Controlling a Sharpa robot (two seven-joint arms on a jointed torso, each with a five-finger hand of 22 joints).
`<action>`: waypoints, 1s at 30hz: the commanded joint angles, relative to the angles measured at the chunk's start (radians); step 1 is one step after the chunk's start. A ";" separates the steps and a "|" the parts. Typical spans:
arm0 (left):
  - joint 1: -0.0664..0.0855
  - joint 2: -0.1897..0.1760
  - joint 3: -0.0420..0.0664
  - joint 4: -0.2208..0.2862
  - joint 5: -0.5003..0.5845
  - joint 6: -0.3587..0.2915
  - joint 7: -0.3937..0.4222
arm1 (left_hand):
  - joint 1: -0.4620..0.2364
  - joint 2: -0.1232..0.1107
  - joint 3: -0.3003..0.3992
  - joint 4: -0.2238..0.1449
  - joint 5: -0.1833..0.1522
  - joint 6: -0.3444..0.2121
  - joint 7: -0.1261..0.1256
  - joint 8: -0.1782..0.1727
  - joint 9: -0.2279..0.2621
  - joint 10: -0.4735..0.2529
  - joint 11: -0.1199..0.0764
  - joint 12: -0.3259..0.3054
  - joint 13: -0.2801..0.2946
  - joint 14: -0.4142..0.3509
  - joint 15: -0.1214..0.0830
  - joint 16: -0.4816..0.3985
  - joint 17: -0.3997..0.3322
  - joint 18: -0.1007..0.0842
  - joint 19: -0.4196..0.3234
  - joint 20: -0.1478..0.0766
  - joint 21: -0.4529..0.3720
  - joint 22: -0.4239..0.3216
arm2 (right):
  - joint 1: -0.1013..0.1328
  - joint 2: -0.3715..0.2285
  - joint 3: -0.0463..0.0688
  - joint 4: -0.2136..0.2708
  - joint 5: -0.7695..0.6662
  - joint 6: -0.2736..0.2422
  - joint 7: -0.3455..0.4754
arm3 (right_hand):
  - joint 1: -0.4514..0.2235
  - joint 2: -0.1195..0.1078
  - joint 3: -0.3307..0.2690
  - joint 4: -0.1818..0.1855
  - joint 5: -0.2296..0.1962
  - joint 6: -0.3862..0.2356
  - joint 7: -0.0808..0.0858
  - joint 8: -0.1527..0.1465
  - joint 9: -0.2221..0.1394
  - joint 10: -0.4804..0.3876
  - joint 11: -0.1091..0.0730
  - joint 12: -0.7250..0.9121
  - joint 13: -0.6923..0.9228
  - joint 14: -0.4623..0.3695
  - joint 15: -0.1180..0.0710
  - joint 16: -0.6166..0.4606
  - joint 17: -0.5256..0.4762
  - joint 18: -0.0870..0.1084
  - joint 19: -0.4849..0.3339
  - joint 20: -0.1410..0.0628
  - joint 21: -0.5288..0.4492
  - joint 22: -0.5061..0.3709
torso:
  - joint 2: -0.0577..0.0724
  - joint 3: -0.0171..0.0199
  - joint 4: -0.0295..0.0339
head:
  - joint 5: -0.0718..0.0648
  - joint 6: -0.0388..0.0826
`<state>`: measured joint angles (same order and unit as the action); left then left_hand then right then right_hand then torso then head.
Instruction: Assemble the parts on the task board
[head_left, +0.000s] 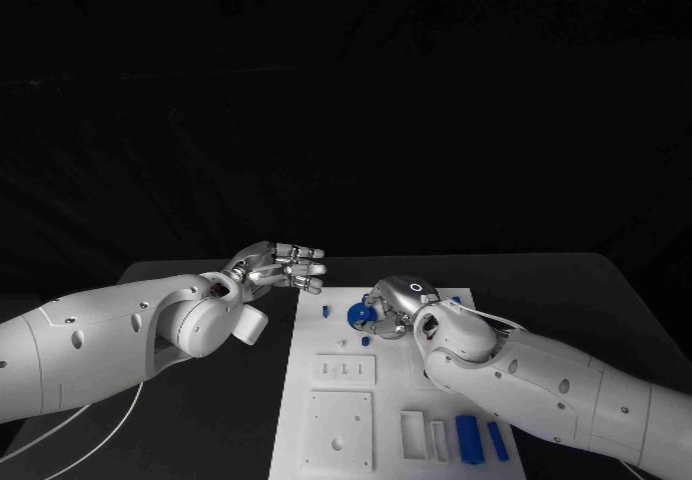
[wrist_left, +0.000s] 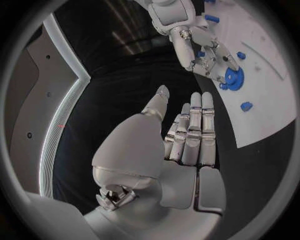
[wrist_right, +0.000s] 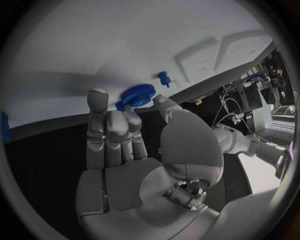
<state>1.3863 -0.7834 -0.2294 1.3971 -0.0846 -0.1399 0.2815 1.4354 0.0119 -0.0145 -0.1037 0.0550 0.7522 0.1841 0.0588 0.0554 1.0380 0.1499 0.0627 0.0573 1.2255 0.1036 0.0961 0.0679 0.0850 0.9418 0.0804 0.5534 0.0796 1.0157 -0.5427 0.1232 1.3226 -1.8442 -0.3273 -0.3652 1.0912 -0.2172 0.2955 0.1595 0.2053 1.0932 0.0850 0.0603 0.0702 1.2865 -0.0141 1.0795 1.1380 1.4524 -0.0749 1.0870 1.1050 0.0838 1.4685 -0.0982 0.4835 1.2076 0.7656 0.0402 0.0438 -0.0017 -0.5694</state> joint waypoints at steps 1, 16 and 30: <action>0.000 0.001 0.001 0.000 0.002 0.007 0.008 | -0.007 0.001 0.002 0.005 -0.001 -0.011 0.000 -0.006 -0.002 -0.009 0.002 -0.003 0.002 -0.006 -0.002 0.005 0.001 0.015 0.001 0.003 0.000 -0.001 | -0.011 -0.013 -0.002 0.010 0.034 -0.008 0.011 | 0.000 0.001 0.003 0.025 -0.024 0.003 -0.002 0.003 0.002 -0.001 0.002 -0.002 -0.002 0.001 0.003 -0.006 -0.002 0.007 0.040 0.005 -0.003 -0.002 | -0.001 0.0006 -0.0025 | 0.001 0.001; 0.000 -0.005 0.001 -0.008 0.002 0.003 0.013 | -0.006 -0.002 0.006 0.006 -0.001 -0.019 0.000 -0.006 -0.002 -0.013 0.002 -0.002 0.002 -0.006 -0.001 0.005 0.001 0.016 0.003 0.003 -0.001 -0.001 | -0.032 -0.130 0.044 0.118 0.087 -0.175 0.027 | 0.018 -0.009 0.013 0.038 -0.015 0.011 -0.005 0.003 0.003 0.002 -0.001 -0.003 -0.004 0.001 -0.001 -0.007 -0.003 0.008 0.041 0.001 -0.002 -0.005 | -0.002 0.0027 -0.0076 | -0.005 0.016; -0.003 -0.004 0.001 -0.024 0.002 0.008 0.020 | -0.005 0.000 0.007 0.004 -0.001 -0.014 0.000 -0.006 -0.002 -0.010 0.002 -0.002 0.002 -0.005 -0.002 0.005 0.001 0.016 0.003 0.003 -0.001 -0.001 | -0.033 -0.309 0.143 0.125 0.448 -0.093 0.392 | 0.209 0.081 -0.186 -0.151 -0.032 -0.001 0.008 0.002 -0.001 -0.004 0.006 0.006 0.006 -0.002 0.007 -0.003 0.007 0.010 0.037 0.007 -0.006 0.003 | -0.013 0.0099 -0.0306 | -0.041 0.023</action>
<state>1.3836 -0.7895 -0.2294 1.3733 -0.0846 -0.1407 0.2846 1.4354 0.0119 -0.0103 -0.0996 0.0550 0.7376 0.1855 0.0588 0.0546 1.0287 0.1519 0.0627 0.0580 1.2255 0.1036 0.0960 0.0679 0.0850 0.9418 0.0805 0.5534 0.0792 0.9839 -0.8475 0.2660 1.4535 -1.5316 -0.4609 -0.1358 1.2943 -0.1377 0.1227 0.0162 0.1696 1.0949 0.0874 0.0609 0.0708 1.2831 -0.0105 1.0795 1.1431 1.4524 -0.0749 1.0805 1.1111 0.0838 1.4685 -0.0982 0.4722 1.2089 0.7557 0.0476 0.0202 -0.0388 -0.5465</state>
